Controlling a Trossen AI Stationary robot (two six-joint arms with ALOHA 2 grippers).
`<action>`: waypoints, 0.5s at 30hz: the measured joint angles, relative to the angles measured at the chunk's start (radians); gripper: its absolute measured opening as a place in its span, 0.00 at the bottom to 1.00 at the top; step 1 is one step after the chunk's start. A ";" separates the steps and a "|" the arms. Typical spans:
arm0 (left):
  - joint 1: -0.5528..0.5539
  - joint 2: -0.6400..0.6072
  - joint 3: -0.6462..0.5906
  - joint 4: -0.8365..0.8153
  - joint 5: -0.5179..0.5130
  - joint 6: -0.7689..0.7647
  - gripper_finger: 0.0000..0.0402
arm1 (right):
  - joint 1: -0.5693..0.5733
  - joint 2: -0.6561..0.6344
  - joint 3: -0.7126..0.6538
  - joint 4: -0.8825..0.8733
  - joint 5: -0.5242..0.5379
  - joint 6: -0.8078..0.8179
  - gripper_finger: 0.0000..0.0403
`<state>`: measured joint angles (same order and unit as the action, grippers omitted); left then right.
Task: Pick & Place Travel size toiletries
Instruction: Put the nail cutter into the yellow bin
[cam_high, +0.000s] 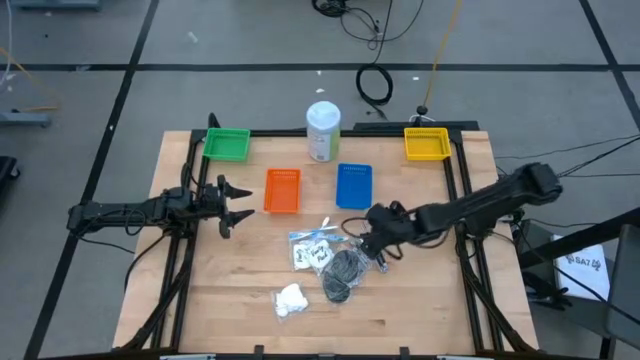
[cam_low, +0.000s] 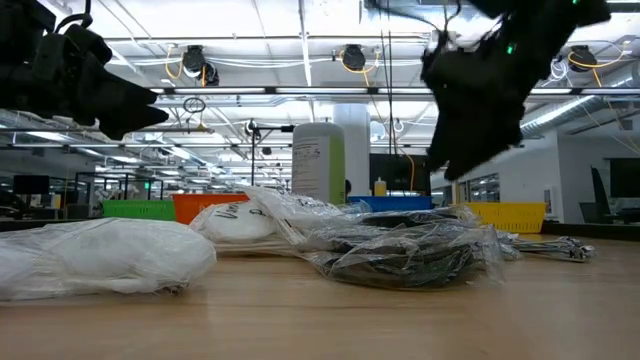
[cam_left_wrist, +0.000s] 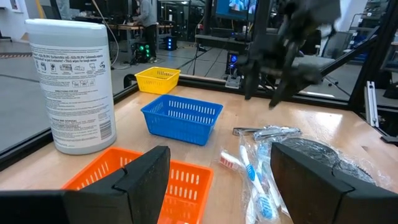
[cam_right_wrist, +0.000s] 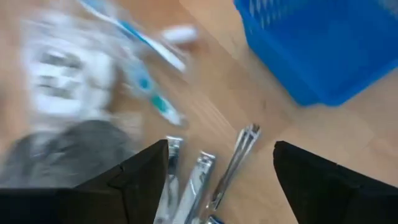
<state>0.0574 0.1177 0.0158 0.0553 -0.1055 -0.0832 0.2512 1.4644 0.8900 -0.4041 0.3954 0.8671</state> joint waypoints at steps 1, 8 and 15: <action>0.000 0.000 0.000 0.000 0.000 0.000 0.68 | -0.004 0.029 -0.003 0.006 0.001 0.016 0.68; 0.000 0.000 0.000 0.000 0.000 0.000 0.68 | -0.062 0.172 -0.016 0.026 -0.001 0.032 0.66; 0.000 0.000 0.000 0.000 0.000 0.000 0.68 | -0.101 0.223 -0.014 0.036 -0.029 0.010 0.66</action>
<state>0.0574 0.1177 0.0156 0.0555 -0.1055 -0.0832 0.1501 1.6871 0.8757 -0.3676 0.3667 0.8768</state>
